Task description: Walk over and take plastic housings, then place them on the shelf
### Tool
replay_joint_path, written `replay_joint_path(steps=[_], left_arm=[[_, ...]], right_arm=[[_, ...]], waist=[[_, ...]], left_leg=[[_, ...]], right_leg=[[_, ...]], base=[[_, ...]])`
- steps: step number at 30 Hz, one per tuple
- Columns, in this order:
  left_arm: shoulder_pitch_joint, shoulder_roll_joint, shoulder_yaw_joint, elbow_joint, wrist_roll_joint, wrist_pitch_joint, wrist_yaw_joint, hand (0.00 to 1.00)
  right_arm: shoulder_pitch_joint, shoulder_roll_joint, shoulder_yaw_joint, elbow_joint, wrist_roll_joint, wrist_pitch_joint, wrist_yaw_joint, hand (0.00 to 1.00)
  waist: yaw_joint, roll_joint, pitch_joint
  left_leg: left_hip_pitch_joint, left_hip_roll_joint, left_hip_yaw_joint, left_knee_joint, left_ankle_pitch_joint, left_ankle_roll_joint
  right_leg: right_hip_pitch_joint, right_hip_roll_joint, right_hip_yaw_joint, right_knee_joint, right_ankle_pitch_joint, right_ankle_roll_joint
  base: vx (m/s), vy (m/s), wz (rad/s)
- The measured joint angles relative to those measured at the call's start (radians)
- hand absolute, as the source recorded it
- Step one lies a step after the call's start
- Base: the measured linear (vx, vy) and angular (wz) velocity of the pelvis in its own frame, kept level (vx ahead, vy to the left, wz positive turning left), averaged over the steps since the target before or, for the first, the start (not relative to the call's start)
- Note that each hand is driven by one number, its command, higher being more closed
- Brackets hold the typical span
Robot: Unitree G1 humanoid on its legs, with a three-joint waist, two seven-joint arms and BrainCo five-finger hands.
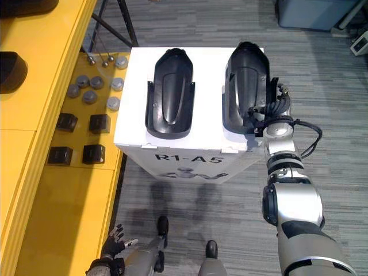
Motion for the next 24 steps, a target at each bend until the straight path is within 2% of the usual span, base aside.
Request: replay_joint_path(steps=[4,9,15,20,24], left_arm=[[-0.023,-0.003,-0.016,0.001,-0.001,0.000,0.001,0.00],[-0.029,-0.004,-0.016,0.007,-0.014,0.001,0.002,0.00],[-0.045,-0.007,-0.015,0.021,-0.018,0.002,0.003,0.00],[-0.045,-0.007,-0.012,0.022,-0.019,0.003,0.003,0.00],[-0.041,-0.007,0.016,0.020,-0.018,0.009,0.002,0.00]], right_arm=[[-0.009,-0.008,-0.030,0.006,-0.048,0.010,-0.011,1.00],[0.003,-0.007,-0.059,0.010,-0.051,0.019,-0.013,1.00],[0.105,0.024,-0.058,-0.068,-0.049,0.018,-0.012,1.00],[0.251,0.064,-0.056,-0.242,-0.046,0.019,-0.013,1.00],[0.423,0.114,-0.058,-0.466,-0.046,0.020,-0.022,1.00]], waist=[[-0.002,0.001,0.011],[-0.002,0.001,0.022],[-0.004,-0.001,0.023],[-0.011,-0.006,0.022],[-0.032,-0.021,0.017]], left_leg=[[-0.011,-0.001,-0.007,0.000,0.003,-0.003],[-0.011,-0.002,-0.008,-0.001,0.009,-0.010],[-0.002,0.006,-0.007,-0.002,0.014,-0.016],[0.025,0.007,-0.006,-0.006,0.011,-0.021],[0.026,0.004,-0.003,-0.006,0.010,-0.021]], right_leg=[[-0.013,0.001,-0.002,0.007,0.001,-0.001],[-0.012,0.005,-0.003,0.003,0.000,-0.002],[-0.005,0.013,-0.005,-0.001,-0.007,-0.011],[0.021,0.012,-0.005,-0.004,-0.012,-0.005],[0.025,0.009,-0.005,-0.011,-0.023,0.000]], base=[[-0.03,0.007,0.00],[-0.01,0.001,0.00],[0.00,0.000,0.00],[0.00,0.000,0.00],[0.02,-0.002,-0.02]])
